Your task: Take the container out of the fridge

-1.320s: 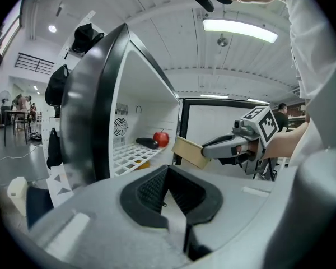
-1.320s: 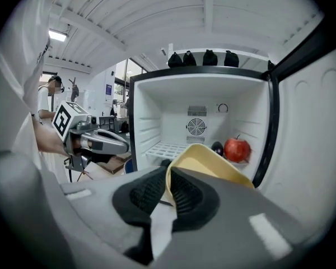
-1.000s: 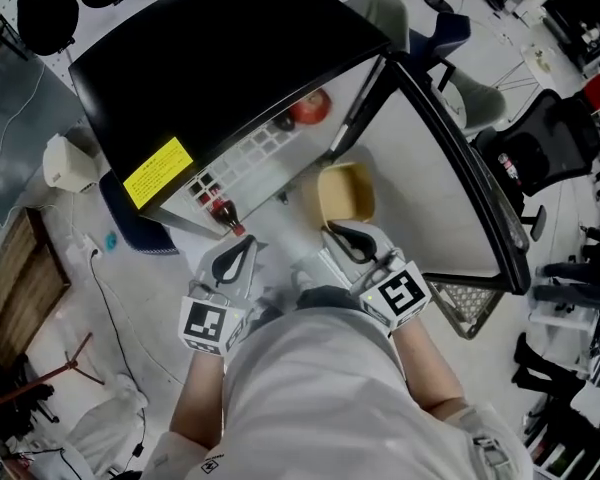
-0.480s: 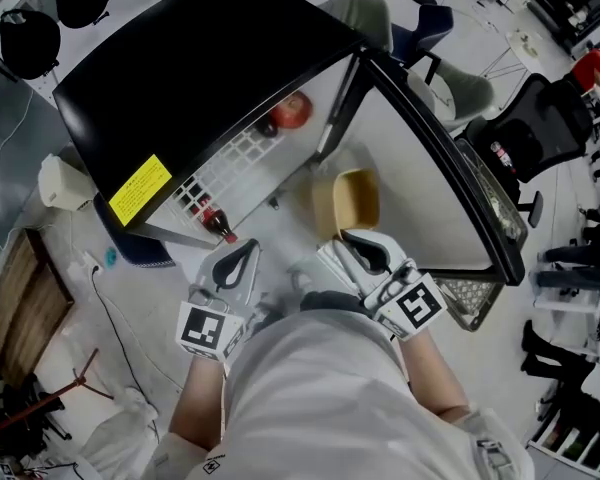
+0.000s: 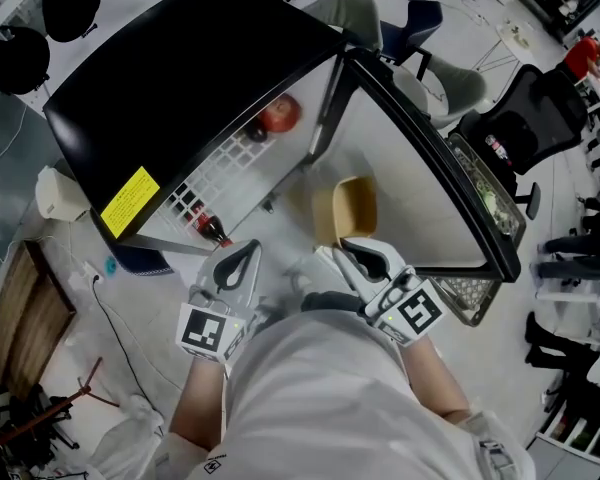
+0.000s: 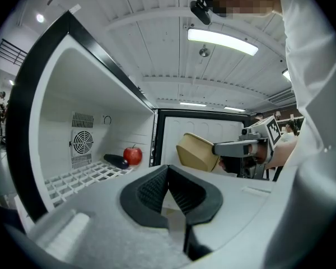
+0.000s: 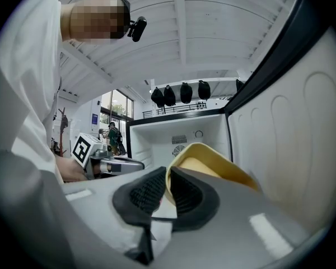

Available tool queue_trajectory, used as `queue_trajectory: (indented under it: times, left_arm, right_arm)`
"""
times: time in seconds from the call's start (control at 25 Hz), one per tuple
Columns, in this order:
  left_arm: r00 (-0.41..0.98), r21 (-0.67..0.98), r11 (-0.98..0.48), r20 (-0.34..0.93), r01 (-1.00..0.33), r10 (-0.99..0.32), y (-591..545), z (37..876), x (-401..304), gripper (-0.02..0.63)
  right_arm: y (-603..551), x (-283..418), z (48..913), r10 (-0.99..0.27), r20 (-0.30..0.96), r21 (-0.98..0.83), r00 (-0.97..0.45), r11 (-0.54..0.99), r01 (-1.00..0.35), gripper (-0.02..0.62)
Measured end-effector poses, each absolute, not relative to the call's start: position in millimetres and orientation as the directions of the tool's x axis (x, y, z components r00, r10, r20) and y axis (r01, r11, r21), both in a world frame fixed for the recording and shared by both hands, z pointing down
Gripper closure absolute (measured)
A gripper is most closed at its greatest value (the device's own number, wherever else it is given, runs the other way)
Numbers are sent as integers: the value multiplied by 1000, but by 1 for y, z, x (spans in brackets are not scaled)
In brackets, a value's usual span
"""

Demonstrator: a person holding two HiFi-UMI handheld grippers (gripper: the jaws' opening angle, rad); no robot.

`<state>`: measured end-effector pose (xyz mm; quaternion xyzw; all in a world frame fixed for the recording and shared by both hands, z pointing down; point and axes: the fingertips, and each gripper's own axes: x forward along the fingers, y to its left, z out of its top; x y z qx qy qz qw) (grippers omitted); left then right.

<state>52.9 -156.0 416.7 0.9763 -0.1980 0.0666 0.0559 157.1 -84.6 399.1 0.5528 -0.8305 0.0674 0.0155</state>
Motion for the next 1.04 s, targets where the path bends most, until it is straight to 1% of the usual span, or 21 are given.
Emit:
queue_trajectory:
  times: [1.04]
  left_arm:
    - [900, 77, -907, 181, -414, -396, -156, 428, 52, 597]
  right_arm:
    - [-90, 154, 406, -908, 95, -109, -407, 397, -911, 568]
